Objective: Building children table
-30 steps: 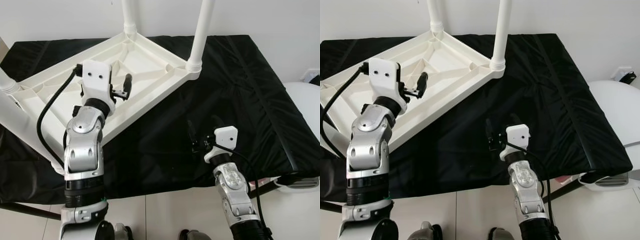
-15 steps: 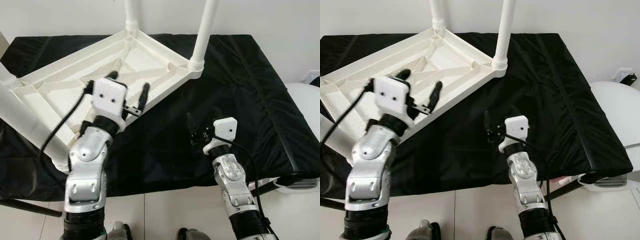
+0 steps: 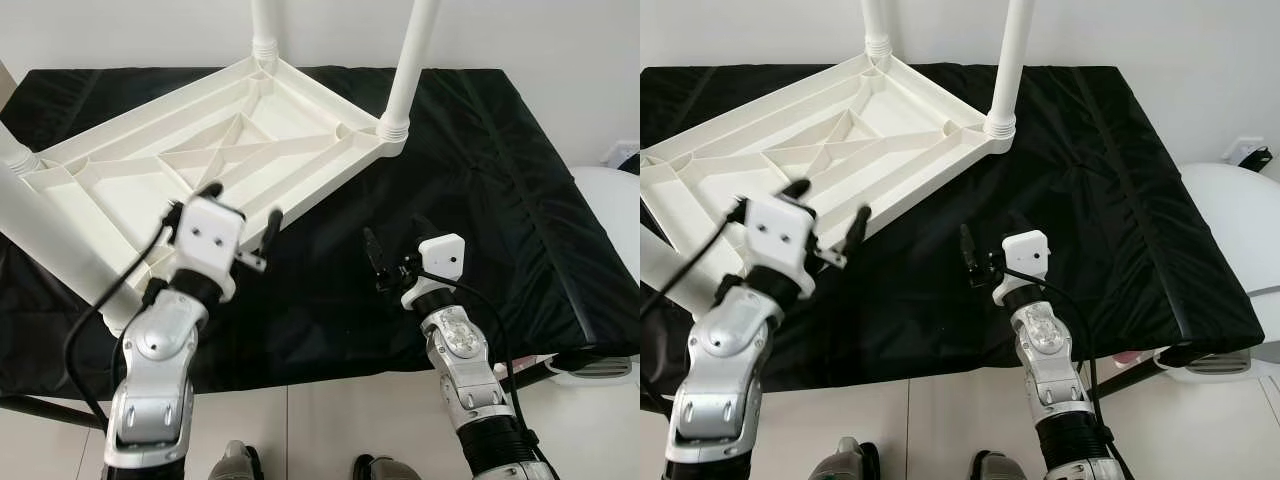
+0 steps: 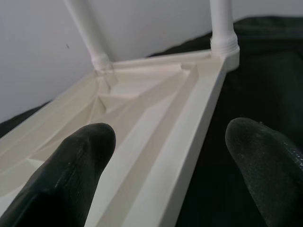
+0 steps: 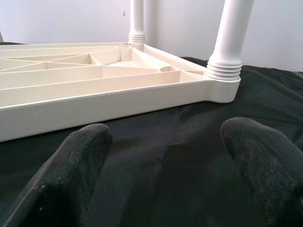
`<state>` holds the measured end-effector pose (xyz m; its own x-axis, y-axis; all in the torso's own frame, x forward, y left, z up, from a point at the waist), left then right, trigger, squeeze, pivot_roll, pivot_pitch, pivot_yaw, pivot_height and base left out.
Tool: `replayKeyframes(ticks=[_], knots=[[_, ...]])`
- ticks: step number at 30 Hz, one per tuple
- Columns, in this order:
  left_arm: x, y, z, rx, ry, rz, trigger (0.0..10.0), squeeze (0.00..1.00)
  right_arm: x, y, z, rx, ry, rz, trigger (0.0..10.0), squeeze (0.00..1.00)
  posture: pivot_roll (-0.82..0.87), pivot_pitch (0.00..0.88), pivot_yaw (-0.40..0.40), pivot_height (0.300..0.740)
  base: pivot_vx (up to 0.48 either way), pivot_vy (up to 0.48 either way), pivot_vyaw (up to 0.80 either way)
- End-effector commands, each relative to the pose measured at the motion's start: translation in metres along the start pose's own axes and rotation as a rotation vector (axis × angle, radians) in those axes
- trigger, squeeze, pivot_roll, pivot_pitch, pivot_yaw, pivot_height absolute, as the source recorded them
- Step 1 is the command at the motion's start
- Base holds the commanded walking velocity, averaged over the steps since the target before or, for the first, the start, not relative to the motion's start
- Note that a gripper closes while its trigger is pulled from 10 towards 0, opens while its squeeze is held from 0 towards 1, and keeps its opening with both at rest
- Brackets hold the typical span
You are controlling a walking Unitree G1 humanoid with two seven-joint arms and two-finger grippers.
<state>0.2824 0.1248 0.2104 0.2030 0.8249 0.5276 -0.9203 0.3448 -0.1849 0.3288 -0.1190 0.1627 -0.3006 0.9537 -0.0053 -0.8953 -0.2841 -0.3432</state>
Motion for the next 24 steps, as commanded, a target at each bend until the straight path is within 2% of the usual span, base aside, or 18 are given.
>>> replayKeyframes(ticks=[1, 3, 4, 5, 7, 8, 10, 13, 14, 16, 24], knots=[[-0.015, 0.006, -0.017, 0.091, -0.020, -0.107, 10.0, 0.00, -0.001, 0.004, -0.002, 0.004, -0.003, -0.002, 10.0, 0.00, 0.12, 0.158, -0.003, 0.740, 0.000, 0.000, 0.00], [-0.017, 0.007, -0.021, 0.113, -0.029, -0.126, 10.0, 0.00, -0.001, 0.005, -0.002, 0.003, -0.003, -0.004, 10.0, 0.00, 0.12, 0.158, -0.001, 0.740, 0.000, 0.000, 0.00], [-0.020, 0.010, -0.030, 0.163, -0.010, -0.155, 10.0, 0.00, -0.001, 0.006, -0.002, 0.002, -0.002, -0.005, 10.0, 0.00, 0.11, 0.157, 0.003, 0.740, 0.000, 0.000, 0.00], [-0.020, 0.010, -0.030, 0.163, -0.010, -0.155, 10.0, 0.00, -0.001, 0.006, -0.002, 0.002, -0.002, -0.005, 10.0, 0.00, 0.11, 0.157, 0.003, 0.740, 0.000, 0.000, 0.00], [-0.023, 0.011, -0.042, 0.236, 0.001, -0.175, 10.0, 0.00, -0.001, 0.007, -0.002, -0.001, -0.001, -0.011, 10.0, 0.00, 0.11, 0.155, 0.007, 0.740, 0.000, 0.000, 0.00], [-0.023, 0.011, -0.042, 0.236, 0.001, -0.175, 10.0, 0.00, -0.001, 0.007, -0.002, -0.001, -0.001, -0.011, 10.0, 0.00, 0.11, 0.155, 0.007, 0.740, 0.000, 0.000, 0.00], [-0.029, 0.011, -0.050, 0.295, -0.011, -0.215, 10.0, 0.00, 0.000, 0.008, -0.001, -0.004, -0.003, -0.015, 10.0, 0.00, 0.11, 0.153, 0.015, 0.740, 0.000, 0.000, 0.00], [-0.029, 0.011, -0.050, 0.295, -0.011, -0.215, 10.0, 0.00, 0.000, 0.008, -0.001, -0.004, -0.003, -0.015, 10.0, 0.00, 0.11, 0.153, 0.015, 0.740, 0.000, 0.000, 0.00], [-0.031, 0.012, -0.061, 0.373, -0.013, -0.241, 10.0, 0.00, 0.001, 0.009, -0.001, -0.007, -0.004, -0.020, 10.0, 0.00, 0.10, 0.149, 0.026, 0.740, 0.000, 0.000, 0.00], [-0.028, 0.010, -0.066, 0.414, -0.014, -0.237, 10.0, 0.00, 0.001, 0.009, -0.001, -0.009, -0.004, -0.023, 10.0, 0.00, 0.09, 0.147, 0.034, 0.740, 0.000, 0.000, 0.00], [-0.020, 0.001, -0.071, 0.455, -0.027, -0.218, 10.0, 0.00, 0.002, 0.011, -0.001, -0.013, -0.006, -0.032, 10.0, 0.00, 0.09, 0.144, 0.044, 0.740, 0.000, 0.000, 0.00]])
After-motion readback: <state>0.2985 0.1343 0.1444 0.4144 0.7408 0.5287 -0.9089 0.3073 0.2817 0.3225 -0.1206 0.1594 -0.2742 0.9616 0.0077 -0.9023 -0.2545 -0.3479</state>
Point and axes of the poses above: a point about 5 cm out from each wrist's last joint towards the gripper, its own y axis pointing back from the gripper into the wrist, its own z axis along the axis of the wrist's last joint, x = y × z, the point moved 3 cm from there along -y, pointing out of the wrist towards the gripper, and after that the axes turned 9 degrees about -y, right-handed, at the moved point
